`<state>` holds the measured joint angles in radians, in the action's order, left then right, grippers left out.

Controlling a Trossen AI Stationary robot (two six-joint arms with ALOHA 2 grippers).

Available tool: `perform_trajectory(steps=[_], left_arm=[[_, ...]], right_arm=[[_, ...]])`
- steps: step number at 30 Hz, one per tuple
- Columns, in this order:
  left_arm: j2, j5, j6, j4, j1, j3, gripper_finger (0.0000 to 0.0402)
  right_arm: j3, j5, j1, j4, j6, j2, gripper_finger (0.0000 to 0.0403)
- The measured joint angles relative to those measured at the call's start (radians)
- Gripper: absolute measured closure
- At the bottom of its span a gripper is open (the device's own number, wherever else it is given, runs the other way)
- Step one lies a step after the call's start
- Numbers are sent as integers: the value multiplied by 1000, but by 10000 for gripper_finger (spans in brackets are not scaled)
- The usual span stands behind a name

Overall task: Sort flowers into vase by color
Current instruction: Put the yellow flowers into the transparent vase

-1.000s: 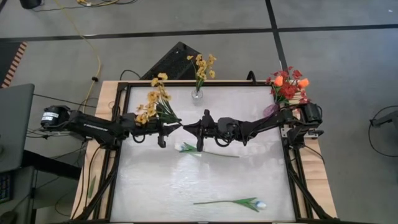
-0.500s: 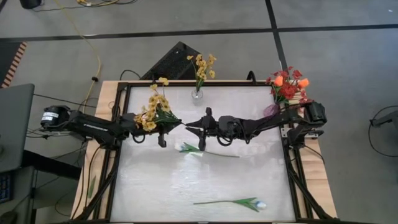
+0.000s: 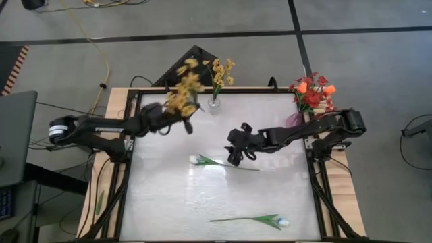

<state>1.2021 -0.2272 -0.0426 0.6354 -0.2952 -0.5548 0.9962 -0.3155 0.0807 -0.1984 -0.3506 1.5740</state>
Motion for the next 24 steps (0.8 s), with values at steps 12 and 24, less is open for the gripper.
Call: perform_trajectory(steps=[12, 24], left_arm=[[373, 177, 12, 174, -227, -157, 401], [436, 179, 51, 258, -255, -156, 401]], right_arm=[[0, -159, 96, -57, -67, 38, 200], [0, -162, 106, -80, -60, 36, 200]])
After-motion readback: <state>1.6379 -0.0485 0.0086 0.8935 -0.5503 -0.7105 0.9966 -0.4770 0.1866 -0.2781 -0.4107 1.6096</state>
